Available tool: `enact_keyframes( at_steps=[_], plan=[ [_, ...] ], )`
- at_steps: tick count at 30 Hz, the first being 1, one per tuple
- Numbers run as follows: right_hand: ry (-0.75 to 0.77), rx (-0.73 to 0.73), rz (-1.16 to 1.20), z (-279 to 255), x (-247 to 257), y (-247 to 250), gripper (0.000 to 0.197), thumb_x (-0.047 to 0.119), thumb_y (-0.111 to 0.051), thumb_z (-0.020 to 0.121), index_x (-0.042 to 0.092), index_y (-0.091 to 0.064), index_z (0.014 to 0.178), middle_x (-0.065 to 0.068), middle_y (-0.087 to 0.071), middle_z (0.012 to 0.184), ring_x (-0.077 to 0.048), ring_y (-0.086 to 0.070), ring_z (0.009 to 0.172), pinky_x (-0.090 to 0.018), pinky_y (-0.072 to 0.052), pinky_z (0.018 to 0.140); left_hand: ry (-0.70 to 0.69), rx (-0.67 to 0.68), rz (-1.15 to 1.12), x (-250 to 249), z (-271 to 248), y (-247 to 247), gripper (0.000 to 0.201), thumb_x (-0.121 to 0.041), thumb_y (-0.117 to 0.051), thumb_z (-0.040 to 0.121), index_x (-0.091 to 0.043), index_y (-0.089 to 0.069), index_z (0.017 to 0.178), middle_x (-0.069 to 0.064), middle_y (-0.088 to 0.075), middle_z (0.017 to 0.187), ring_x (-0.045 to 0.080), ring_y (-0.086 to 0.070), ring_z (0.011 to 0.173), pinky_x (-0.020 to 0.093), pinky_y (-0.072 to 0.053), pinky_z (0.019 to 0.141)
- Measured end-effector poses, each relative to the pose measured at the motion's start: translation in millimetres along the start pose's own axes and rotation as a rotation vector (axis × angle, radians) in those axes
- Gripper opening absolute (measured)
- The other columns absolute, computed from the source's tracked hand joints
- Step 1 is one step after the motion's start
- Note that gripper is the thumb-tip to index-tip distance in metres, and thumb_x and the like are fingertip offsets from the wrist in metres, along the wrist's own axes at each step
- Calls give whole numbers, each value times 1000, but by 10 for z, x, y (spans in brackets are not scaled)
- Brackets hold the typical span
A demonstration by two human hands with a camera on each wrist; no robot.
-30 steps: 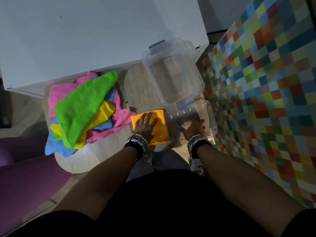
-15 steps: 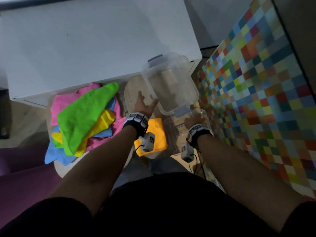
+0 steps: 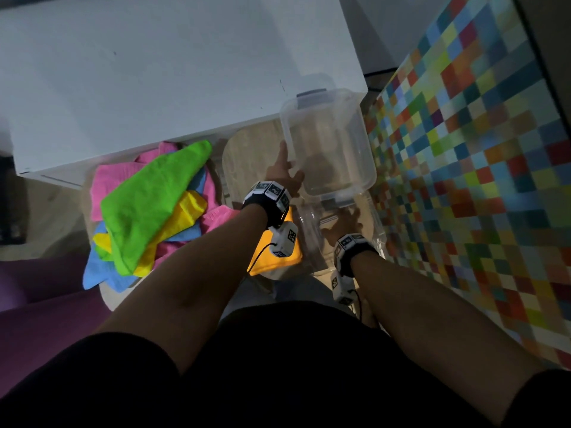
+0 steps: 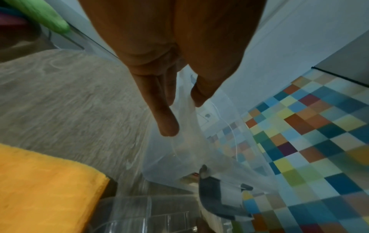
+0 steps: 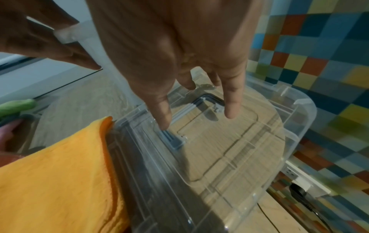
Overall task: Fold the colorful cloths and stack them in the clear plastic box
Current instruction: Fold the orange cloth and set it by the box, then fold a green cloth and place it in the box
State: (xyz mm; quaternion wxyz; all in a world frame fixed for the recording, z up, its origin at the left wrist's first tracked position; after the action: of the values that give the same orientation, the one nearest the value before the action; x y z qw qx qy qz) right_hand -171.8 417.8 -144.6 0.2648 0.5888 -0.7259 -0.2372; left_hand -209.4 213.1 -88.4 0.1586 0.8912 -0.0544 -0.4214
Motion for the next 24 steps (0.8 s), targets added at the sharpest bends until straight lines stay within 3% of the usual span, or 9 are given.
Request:
enact_keyframes(
  at_steps=[2, 7, 10, 12, 14, 16, 18, 21, 24],
  plan=[
    [-13, 22, -79, 57, -5, 8, 77, 45, -48, 95, 17, -7, 154, -8, -5, 161, -37, 0, 147, -53, -9, 119, -17, -14, 2, -92, -39, 21, 87, -23, -59, 93, -38, 4, 151, 6, -46, 146, 23, -71, 78, 40, -61, 64],
    [12, 45, -124, 153, -31, -23, 88, 51, -57, 88, 20, -8, 154, -1, -6, 161, -40, 0, 147, -54, -11, 118, -2, -39, -53, 4, -37, 65, 87, -41, -63, 88, -36, -4, 151, 0, -51, 141, 21, -71, 85, 38, -61, 67],
    [-14, 9, -22, 169, -60, -23, 93, 49, -65, 83, 24, -10, 153, -2, -5, 162, -39, 0, 147, -54, -16, 118, -31, -159, 6, 186, -66, 235, 67, -59, -54, 84, -27, -37, 141, 4, -64, 122, 25, -68, 95, 43, -56, 84],
    [-12, -21, -19, 147, -77, -21, 91, 46, -66, 83, 23, -12, 153, -3, -5, 162, -37, 0, 148, -52, -14, 119, -63, -95, 349, 435, -91, 257, 49, -43, -54, 92, -15, -50, 132, 15, -61, 122, 32, -61, 108, 38, -48, 93],
    [4, -34, -62, 92, -91, -2, 87, 43, -64, 87, 18, -12, 153, -7, -8, 161, -36, -4, 147, -49, -14, 119, -57, 97, 764, 880, -154, 185, 56, -38, -57, 91, -17, -42, 141, 17, -45, 141, 36, -45, 127, 42, -37, 105],
    [32, -65, -18, 28, -83, 47, 82, 35, -65, 88, 14, -18, 152, -16, -15, 158, -39, -17, 144, -45, -22, 117, -79, 200, 992, 1231, -237, 163, 69, -42, -60, 87, -33, -28, 147, 8, -24, 156, 36, -30, 139, 48, -28, 113],
    [44, -79, -68, 16, -67, 36, 78, 37, -64, 89, 13, -21, 150, -18, -14, 157, -38, -17, 144, -46, -19, 118, -108, 258, 1029, 1372, -303, 81, 73, -36, -65, 85, -36, -26, 148, 6, -16, 158, 38, -26, 140, 50, -31, 111],
    [-36, -67, -63, 107, -55, -54, 83, 47, -63, 87, 17, -20, 151, -19, -8, 159, -38, -14, 146, -52, -13, 118, -177, 250, 1082, 1331, -413, -28, 76, -29, -69, 83, -37, -29, 147, 6, -19, 155, 37, -30, 135, 47, -39, 105],
    [-90, -64, -95, 167, -47, -118, 83, 56, -56, 88, 18, -18, 151, -16, -14, 158, -37, -15, 146, -54, -6, 119, -214, 233, 1097, 1369, -442, -62, 78, -30, -70, 82, -37, -27, 147, 6, -19, 155, 36, -29, 134, 48, -37, 106]
  ],
)
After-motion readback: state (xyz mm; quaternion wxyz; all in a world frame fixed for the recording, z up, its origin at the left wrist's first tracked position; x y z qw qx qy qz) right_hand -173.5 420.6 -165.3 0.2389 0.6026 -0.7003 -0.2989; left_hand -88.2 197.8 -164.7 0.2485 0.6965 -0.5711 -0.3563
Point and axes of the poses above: each hand's wrist, its own z-axis towards the middle knuckle, its own y-axis out of the back of the hand, x = y × z, the point moved 6 cm from there along z, towards the middle knuckle
